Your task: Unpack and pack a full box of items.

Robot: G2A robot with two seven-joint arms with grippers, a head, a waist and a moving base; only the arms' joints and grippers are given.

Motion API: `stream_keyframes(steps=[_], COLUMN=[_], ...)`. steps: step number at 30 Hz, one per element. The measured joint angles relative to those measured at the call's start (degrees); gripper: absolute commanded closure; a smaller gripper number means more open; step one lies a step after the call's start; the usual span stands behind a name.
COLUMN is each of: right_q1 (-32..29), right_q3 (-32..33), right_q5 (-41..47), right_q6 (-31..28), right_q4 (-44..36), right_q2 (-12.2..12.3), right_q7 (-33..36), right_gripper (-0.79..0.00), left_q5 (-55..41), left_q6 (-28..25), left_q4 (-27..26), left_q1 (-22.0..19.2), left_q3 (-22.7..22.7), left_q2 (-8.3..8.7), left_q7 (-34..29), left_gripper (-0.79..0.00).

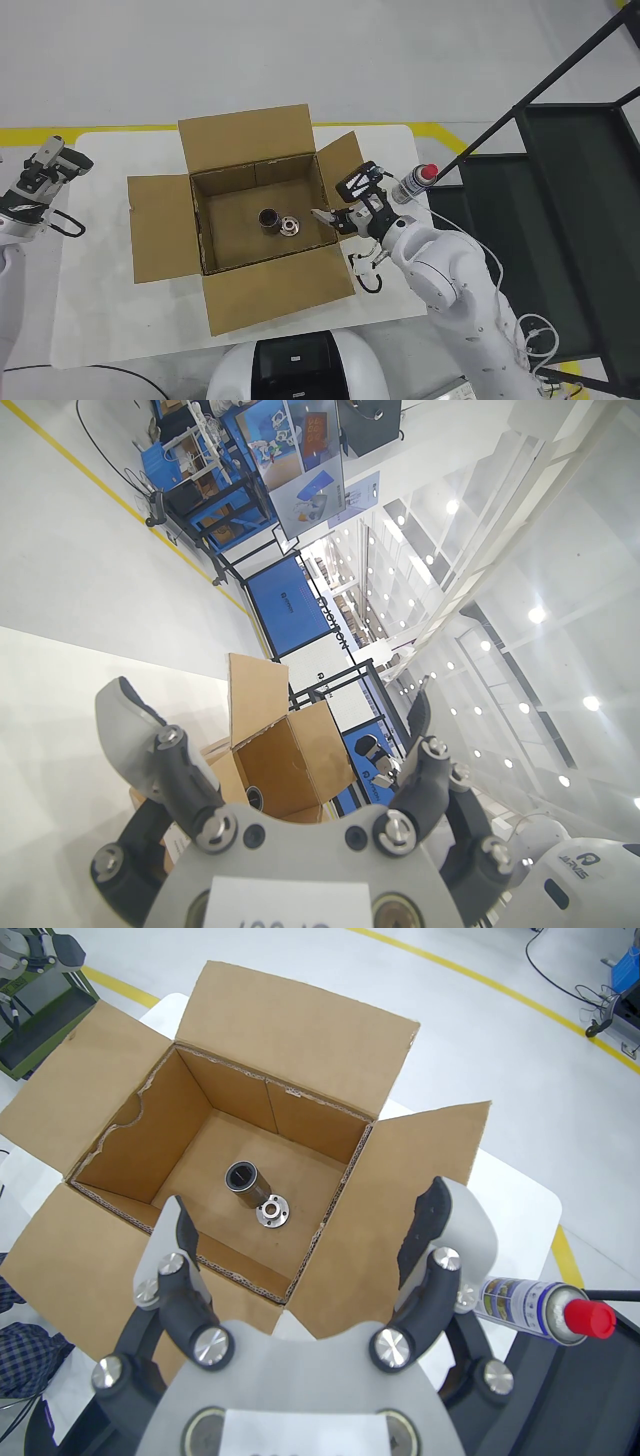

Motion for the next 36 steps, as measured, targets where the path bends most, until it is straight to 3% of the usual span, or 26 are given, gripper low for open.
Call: stream_keyframes(steps=[11,16,23,29,36], right_q1=[0.05,-1.57,-10.47,-12.60,-10.59], right_q3=[0.15,4.77,17.03,20.52,19.92], right_q5=[0.41,3.09,5.88,6.69,5.79], right_q6=[0.50,1.35,1.72,3.97,5.01], right_q4=[0.47,4.38,12.05,17.69,23.70], right_q2=[-0.05,0.09,0.58,0.54,0.42], right_q7=[-0.52,-12.48,-37.42,-44.81,-47.52], right_gripper=[-0.785,-0.785,-0.785,-0.785,-0.785], left_q5=[0.00,0.00,0.00,0.00,0.00], left_q6=[0.00,0.00,0.00,0.00,0.00], left_q4=[0.00,0.00,0.00,0.00,0.00], left_q1=[0.00,0.00,0.00,0.00,0.00], left_q3=[0.00,0.00,0.00,0.00,0.00], left_q2=[0.00,0.00,0.00,0.00,0.00], left_q7=[0.00,0.00,0.00,0.00,0.00], left_gripper=[-0.785,-0.785,-0.785,-0.785,-0.785])
